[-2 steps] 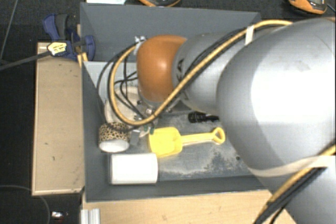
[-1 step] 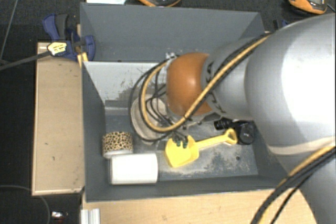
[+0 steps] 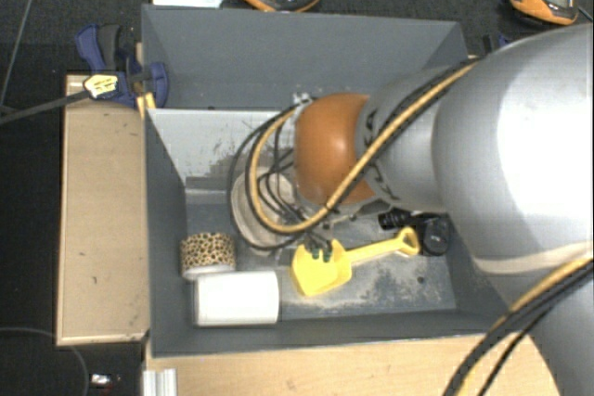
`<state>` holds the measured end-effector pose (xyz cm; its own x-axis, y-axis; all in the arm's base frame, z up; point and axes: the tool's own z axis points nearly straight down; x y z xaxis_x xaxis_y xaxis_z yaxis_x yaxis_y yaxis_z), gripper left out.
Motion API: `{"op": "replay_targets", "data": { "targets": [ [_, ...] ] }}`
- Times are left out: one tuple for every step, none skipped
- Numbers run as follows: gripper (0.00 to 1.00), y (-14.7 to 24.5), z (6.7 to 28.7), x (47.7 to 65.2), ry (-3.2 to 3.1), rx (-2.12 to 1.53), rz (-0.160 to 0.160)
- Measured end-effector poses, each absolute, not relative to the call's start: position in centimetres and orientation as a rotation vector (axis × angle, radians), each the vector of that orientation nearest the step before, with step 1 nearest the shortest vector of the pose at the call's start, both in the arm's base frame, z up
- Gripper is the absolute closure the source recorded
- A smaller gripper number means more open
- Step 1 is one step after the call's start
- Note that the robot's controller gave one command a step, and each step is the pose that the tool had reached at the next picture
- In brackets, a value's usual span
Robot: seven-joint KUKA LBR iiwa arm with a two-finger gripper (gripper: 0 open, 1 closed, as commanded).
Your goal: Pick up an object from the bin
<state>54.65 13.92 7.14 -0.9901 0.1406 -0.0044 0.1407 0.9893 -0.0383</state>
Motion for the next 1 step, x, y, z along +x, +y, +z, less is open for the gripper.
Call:
{"op": "replay_targets", "data": {
  "targets": [
    [1.0, 13.86, 9.79, 54.45, 3.138, 0.225, -0.063]
  ]
}}
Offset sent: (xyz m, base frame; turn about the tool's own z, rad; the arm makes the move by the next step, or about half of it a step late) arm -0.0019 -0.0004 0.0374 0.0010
